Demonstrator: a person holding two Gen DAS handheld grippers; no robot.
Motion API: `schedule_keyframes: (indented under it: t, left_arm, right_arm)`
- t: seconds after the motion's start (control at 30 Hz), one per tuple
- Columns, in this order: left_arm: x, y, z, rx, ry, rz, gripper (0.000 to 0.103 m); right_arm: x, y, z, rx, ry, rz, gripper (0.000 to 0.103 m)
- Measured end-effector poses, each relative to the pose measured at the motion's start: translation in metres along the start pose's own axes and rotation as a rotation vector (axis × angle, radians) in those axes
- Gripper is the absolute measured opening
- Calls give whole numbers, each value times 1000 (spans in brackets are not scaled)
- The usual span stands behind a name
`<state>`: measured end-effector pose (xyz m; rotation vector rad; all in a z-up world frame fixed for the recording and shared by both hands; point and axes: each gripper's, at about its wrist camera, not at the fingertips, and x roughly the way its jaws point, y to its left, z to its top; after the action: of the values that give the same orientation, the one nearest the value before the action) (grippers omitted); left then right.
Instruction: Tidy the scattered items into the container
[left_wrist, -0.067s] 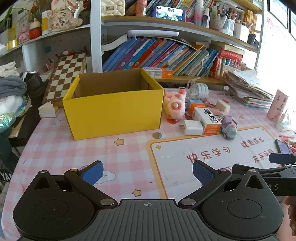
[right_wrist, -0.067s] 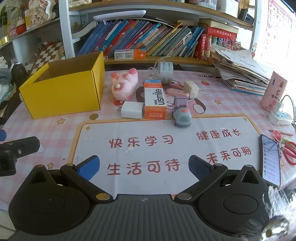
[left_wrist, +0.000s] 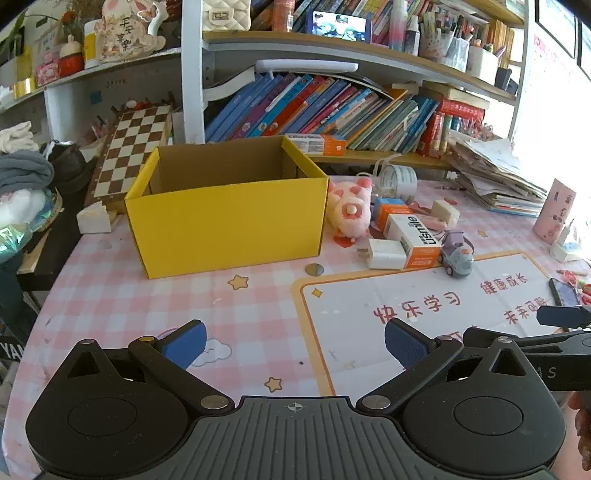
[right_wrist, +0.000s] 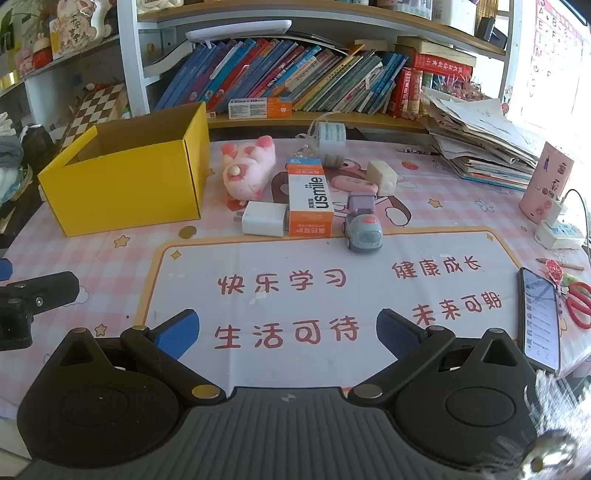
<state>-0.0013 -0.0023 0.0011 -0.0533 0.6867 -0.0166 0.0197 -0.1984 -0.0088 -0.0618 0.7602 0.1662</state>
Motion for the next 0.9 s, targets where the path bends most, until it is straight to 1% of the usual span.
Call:
schedule_keyframes:
  t: [0.1, 0.17, 0.4, 0.9]
  left_arm:
    - [2, -2, 5, -3, 27, 7, 103]
    - [3, 3, 2, -20, 18, -9, 103]
    - [4, 12, -3, -17, 15, -6, 103]
    - [6, 13, -7, -8, 21, -6, 103]
  right_arm:
    - [0, 1, 0, 1, -1, 0, 103]
    - [0, 1, 0, 1, -2, 0, 103]
    - [-1, 4, 0, -5, -2, -2, 103]
    - [1, 5, 0, -9, 2, -2, 103]
